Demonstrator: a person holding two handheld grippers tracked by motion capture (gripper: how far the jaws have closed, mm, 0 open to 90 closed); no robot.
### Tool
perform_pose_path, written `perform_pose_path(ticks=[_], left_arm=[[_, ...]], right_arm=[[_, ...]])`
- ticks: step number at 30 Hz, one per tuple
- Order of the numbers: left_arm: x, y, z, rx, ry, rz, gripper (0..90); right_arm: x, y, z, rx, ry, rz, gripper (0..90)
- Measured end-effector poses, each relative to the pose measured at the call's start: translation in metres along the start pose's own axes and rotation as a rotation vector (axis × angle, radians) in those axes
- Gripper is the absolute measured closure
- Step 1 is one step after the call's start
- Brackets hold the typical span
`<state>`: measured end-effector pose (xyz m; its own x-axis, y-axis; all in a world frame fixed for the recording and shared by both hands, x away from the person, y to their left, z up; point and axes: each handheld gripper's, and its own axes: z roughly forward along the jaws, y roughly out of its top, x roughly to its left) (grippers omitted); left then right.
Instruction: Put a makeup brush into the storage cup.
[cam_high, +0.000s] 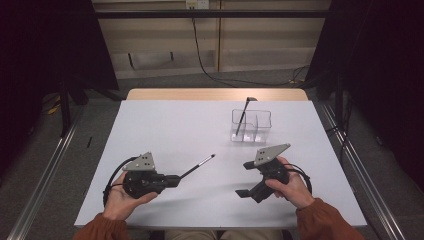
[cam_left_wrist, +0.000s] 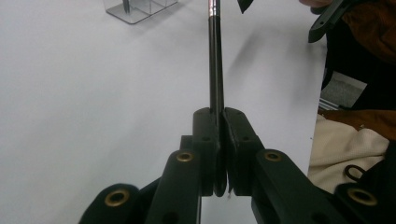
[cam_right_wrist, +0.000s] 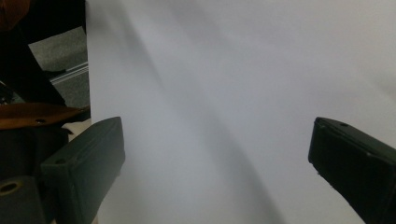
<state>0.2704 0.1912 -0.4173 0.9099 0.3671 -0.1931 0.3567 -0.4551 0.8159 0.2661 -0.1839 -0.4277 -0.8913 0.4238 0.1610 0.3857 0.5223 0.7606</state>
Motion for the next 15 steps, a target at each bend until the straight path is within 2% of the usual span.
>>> perform_pose_path(ticks=[5, 11, 15], left_arm=[[-0.0017, -0.0027, 0.0043, -0.029, -0.001, 0.011, 84.0], [-0.0037, -0.0048, 0.0084, -0.084, -0.022, 0.005, 84.0], [-0.0047, -0.0050, 0.0100, -0.100, -0.023, 0.003, 84.0]], right_arm=[[0.0014, 0.0001, 0.0000, -0.066, -0.008, -0.001, 2.5], [0.0029, -0.0009, 0.0012, -0.154, -0.014, 0.009, 1.9], [0.0055, -0.0001, 0.0029, -0.194, -0.014, 0.011, 2.7]])
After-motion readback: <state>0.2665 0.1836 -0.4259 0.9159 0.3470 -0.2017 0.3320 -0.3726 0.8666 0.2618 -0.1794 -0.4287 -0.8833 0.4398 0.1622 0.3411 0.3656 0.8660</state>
